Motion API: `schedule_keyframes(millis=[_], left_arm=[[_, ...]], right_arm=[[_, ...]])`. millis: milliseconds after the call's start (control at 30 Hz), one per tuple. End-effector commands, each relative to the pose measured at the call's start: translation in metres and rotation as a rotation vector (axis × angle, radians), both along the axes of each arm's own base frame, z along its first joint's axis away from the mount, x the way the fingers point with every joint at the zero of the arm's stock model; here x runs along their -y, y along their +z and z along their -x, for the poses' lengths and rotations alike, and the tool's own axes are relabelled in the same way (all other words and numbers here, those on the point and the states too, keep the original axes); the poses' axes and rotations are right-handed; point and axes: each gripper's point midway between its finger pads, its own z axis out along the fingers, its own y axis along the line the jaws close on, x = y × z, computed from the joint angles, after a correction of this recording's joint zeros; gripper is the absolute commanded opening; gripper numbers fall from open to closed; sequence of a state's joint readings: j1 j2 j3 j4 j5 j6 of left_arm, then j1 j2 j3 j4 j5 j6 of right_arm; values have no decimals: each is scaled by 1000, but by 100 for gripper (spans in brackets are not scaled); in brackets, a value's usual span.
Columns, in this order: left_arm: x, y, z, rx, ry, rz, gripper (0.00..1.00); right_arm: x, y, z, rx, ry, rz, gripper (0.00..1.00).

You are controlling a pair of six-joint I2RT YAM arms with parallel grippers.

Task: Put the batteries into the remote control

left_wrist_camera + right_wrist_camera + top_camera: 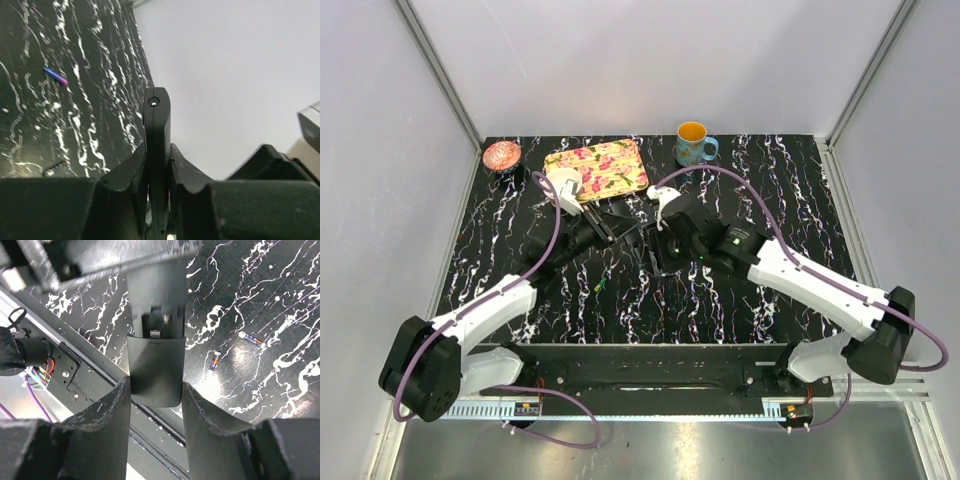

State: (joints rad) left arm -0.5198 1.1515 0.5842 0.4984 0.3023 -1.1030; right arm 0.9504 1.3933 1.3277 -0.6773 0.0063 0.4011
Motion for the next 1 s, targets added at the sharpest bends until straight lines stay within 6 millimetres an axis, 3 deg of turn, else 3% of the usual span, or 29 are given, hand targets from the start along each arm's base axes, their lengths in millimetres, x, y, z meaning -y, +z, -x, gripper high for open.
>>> schedule_keyframes(millis=[0,167,233,300,367,400,433,467,533,567,667,700,767,800,967], left_arm=[[-16,15,-21,102,108,-79,0],[-20,10,-24,108,128,-114,0],[-20,9,-23,101,122,-118,0],[-21,7,-19,96,114,-126,0],[-22,13,-8,119,83,-113,0],[-23,6,-2,112,72,-115,0],[-25,17,6,148,56,-86,0],[-26,18,12,159,45,-72,0],[-29,9,25,152,23,-45,0],[-32,15,33,171,17,-21,0],[-35,1,50,149,-12,5,0],[-36,2,53,151,-16,13,0],[-37,-3,58,153,-31,14,0],[-39,1,62,171,-39,20,0],[-48,-4,68,167,-25,42,0]], right_arm=[[16,25,13,23,-15,-49,21],[20,29,18,18,-28,-82,20],[30,24,11,40,-80,-42,20],[47,8,2,65,-144,33,21],[81,-19,-18,68,-273,144,20],[94,-28,-25,53,-320,164,19],[117,-36,-45,32,-416,158,18],[132,-58,-46,-2,-455,183,17],[150,-68,-62,5,-537,160,16],[166,-82,-67,-19,-589,181,15],[187,-107,-89,-64,-647,217,13],[190,-127,-93,-115,-648,259,11],[200,-136,-110,-123,-663,309,6],[204,-154,-114,-160,-665,357,3],[215,-174,-150,-214,-707,369,0]])
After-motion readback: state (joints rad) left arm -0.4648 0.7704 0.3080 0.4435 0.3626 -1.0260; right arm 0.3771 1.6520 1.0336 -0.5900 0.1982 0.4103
